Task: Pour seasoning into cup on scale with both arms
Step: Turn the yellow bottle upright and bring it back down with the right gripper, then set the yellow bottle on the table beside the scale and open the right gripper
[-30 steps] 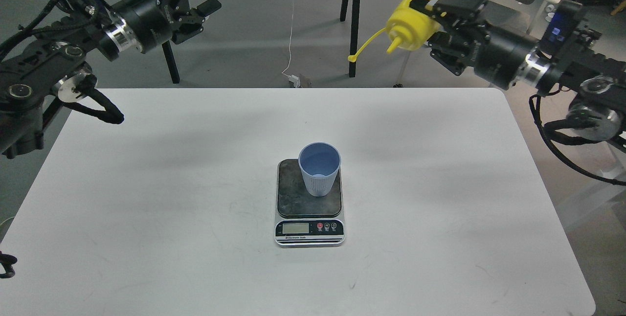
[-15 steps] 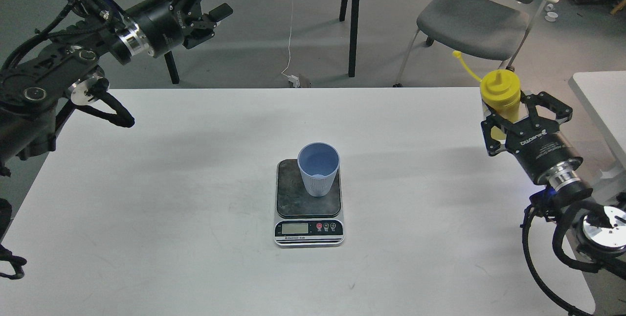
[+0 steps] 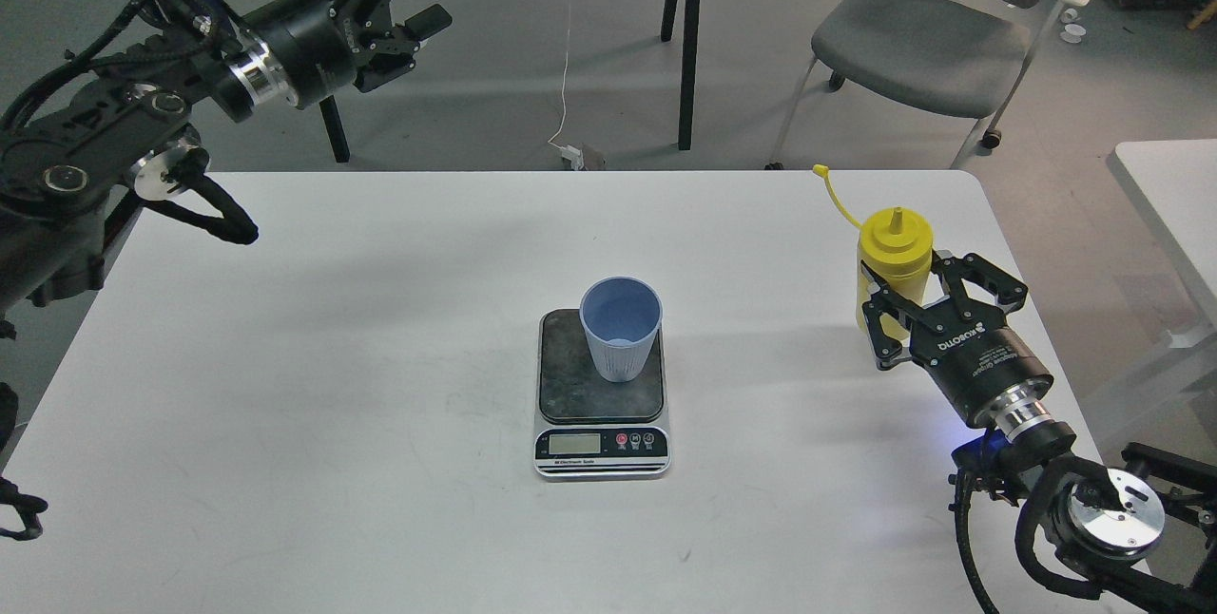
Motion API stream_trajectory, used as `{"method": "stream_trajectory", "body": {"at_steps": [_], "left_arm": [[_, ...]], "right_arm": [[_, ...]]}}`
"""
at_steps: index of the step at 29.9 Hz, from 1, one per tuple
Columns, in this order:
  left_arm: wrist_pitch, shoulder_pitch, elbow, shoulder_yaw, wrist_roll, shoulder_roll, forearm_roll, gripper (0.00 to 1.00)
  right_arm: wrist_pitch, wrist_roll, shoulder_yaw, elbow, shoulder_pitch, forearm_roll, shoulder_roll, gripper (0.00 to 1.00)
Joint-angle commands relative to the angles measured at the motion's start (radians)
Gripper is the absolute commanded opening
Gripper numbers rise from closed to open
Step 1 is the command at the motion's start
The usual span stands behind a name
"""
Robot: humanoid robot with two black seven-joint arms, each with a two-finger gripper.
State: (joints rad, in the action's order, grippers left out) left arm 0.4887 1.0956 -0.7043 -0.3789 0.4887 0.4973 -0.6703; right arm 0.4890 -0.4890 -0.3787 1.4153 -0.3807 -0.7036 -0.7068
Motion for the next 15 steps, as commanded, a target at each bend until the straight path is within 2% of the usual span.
{"method": "stream_trajectory", "body": {"at_steps": [1, 10, 15], "left_arm": [[0.0, 0.0, 0.0, 0.001, 0.0, 0.004, 0.0, 0.98], [0.0, -0.011, 0.0, 0.005, 0.0, 0.01, 0.0, 0.98], [0.0, -0.011, 0.005, 0.005, 0.0, 0.012, 0.0, 0.98]], "right_arm": [[0.0, 0.0, -0.003, -0.01, 0.029, 0.003, 0.0, 0.41], [0.0, 0.0, -0.011, -0.099, 0.045, 0.007, 0.012, 0.41], [0.0, 0.0, -0.023, -0.174, 0.049, 0.055, 0.09, 0.41]]}}
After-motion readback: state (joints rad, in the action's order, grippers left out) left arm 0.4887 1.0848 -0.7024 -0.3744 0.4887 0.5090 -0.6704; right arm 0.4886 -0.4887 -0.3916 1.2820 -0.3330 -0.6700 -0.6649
